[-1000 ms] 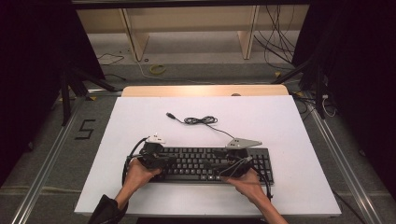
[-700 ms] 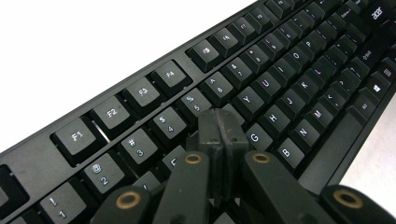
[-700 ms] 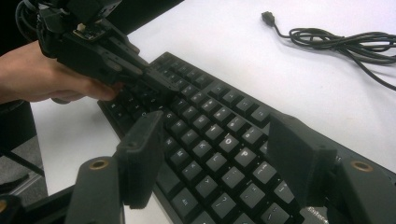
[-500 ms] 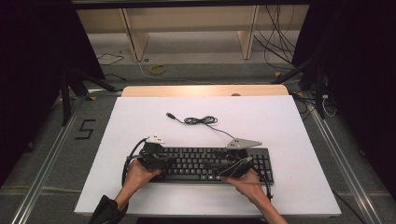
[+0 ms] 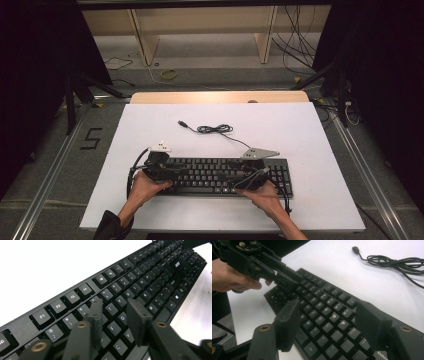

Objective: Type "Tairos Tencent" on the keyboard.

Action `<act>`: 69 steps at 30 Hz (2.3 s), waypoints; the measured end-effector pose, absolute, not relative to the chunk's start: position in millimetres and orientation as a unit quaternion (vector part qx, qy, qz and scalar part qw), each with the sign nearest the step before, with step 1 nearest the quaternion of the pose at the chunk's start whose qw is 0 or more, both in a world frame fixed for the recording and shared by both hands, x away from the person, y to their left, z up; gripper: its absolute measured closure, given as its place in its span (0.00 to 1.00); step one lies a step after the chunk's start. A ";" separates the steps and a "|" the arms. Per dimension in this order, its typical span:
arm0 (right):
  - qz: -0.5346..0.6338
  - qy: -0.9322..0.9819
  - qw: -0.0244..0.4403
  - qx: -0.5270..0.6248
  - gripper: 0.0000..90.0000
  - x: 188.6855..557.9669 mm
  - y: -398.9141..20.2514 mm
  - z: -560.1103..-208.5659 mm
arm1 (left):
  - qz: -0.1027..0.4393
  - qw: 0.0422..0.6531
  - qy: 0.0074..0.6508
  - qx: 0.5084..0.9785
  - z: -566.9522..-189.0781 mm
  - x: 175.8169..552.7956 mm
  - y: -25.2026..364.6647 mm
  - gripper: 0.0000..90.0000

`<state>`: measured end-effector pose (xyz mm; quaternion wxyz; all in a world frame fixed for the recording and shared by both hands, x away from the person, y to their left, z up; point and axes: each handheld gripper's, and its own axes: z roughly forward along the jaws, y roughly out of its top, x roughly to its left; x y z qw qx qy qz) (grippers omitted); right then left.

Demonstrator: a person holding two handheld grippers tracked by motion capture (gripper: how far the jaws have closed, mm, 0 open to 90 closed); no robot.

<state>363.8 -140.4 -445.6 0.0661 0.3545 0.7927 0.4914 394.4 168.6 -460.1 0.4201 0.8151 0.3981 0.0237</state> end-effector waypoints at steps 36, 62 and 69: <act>0.481 0.801 0.067 0.350 0.43 374.1 -124.3 -446.4 | 0.030 0.489 0.400 0.775 -451.1 373.8 192.2 0.34; 0.435 0.827 0.071 0.350 0.78 390.2 -102.4 -457.4 | 0.040 0.506 0.405 0.760 -454.6 363.4 205.1 0.32; 0.421 0.833 0.072 0.351 0.91 392.8 -99.7 -462.0 | 0.043 0.508 0.407 0.758 -456.0 361.1 206.4 0.33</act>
